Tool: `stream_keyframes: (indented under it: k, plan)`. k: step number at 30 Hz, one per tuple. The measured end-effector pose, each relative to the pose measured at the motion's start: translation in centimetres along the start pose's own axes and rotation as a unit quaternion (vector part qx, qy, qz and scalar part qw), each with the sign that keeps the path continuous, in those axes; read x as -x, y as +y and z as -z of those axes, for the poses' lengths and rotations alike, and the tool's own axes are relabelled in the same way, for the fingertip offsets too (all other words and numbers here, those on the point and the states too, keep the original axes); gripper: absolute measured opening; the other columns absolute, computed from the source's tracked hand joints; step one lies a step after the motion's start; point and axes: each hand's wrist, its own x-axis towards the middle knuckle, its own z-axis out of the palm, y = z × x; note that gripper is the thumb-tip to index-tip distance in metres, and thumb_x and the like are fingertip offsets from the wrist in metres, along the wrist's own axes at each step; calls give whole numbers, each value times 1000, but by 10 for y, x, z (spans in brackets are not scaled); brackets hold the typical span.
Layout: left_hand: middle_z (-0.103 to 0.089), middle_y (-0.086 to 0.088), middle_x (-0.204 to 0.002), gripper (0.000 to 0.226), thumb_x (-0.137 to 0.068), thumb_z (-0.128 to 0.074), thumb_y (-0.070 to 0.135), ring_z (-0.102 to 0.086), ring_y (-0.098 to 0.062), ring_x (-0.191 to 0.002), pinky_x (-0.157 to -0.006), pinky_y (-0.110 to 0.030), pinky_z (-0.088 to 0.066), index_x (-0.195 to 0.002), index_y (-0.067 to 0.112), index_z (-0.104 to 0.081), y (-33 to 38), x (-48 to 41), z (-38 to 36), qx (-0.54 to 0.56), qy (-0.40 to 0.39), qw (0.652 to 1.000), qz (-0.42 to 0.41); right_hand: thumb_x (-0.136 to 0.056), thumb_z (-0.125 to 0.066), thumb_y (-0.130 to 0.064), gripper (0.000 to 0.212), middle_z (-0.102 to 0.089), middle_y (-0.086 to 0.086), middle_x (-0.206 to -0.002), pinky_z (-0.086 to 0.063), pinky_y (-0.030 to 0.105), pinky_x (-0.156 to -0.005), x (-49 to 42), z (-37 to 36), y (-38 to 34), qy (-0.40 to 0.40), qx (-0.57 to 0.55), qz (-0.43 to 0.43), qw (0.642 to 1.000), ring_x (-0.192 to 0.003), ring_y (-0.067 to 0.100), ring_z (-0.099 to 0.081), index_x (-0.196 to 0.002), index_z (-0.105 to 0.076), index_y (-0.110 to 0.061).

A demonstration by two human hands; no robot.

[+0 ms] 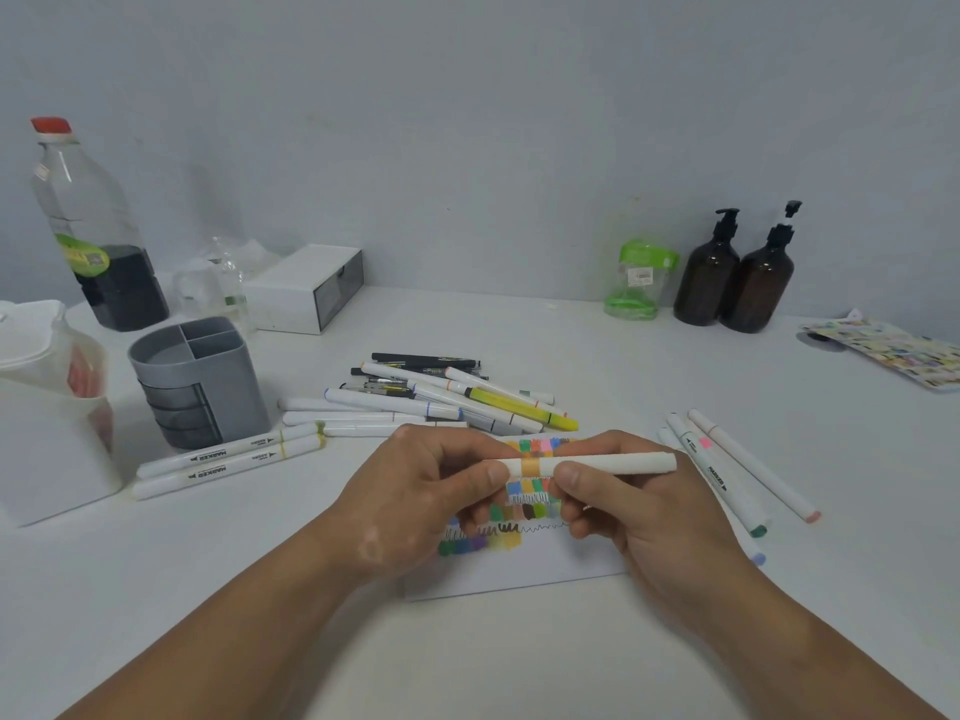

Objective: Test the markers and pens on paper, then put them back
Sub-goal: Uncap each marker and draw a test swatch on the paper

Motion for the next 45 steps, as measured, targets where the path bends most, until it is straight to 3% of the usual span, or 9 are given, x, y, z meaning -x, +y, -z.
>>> stream_keyframes:
  k: [5,10,15,21,27,31,35,40,45]
  plan:
    - [-65,19,-65,17,-100,-61,27,-56,-1,-60,-61,-15,-48,-104,34,-76,-1,-3,10,-111,30,993,10,-72,-79,-33,32,-73,13,-81,-53,27,-57,-1,16,-10,-54,13,-22,998,-67,18,-64,-97,-83,-13]
    - [-59,29,-64,15,-99,-61,30,-51,2,-61,-56,-11,-41,-101,37,-74,-6,-2,10,-228,20,973,7,-78,-86,-34,8,-73,-9,-68,-45,16,-56,3,10,-5,-23,336,10,942,-56,0,-58,-78,-79,-39]
    - [-62,24,-71,16,-96,-67,29,-55,1,-62,-60,-8,-41,-108,39,-71,-6,-4,-2,-206,14,978,-13,-80,-82,-36,9,-65,-26,-62,-41,9,-57,8,-1,-5,-41,428,57,901,-58,-2,-58,-73,-76,-36]
    - [-66,25,-78,10,-93,-70,32,-62,5,-71,-60,-11,-48,-102,35,-73,-7,-5,2,-220,94,971,23,-78,-79,-41,13,-69,-13,-62,-46,21,-58,-10,48,-9,142,525,-16,839,-69,5,-63,-69,-75,-32]
    - [-70,27,-80,6,-92,-71,32,-64,11,-81,-61,-7,-49,-89,34,-76,-8,-5,0,-250,97,963,18,-83,-68,-53,22,-72,-15,-88,-40,28,-65,-18,62,8,214,619,-46,754,-88,17,-62,-97,-74,-38]
    - [-68,23,-85,13,-93,-69,23,-63,7,-83,-61,-7,-49,-88,34,-73,-11,-5,13,-302,168,938,19,-83,-71,-44,13,-66,-16,-78,-43,29,-63,-17,55,6,217,600,8,770,-82,16,-64,-92,-73,-35]
    - [-71,8,-99,18,-95,-65,14,-63,-9,-85,-77,-16,-49,-105,22,-77,-15,-26,36,-457,242,856,-27,-82,-70,-38,2,-59,-17,-72,-47,29,-64,-10,33,7,140,589,44,794,-73,6,-57,-84,-72,-37]
    - [-66,3,-114,26,-95,-56,8,-57,-17,-99,-86,-31,-52,-112,22,-69,-26,-59,53,-601,129,789,3,-86,-66,-41,10,-53,-18,-73,-39,16,-61,-6,20,15,56,582,98,806,-71,3,-53,-89,-73,-35]
    - [-66,5,-108,16,-98,-59,20,-57,-15,-94,-85,-32,-54,-111,26,-68,-35,-73,51,-614,98,783,-3,-89,-62,-49,13,-48,-19,-71,-25,9,-55,-2,22,17,17,566,102,818,-68,-3,-48,-92,-69,-38]
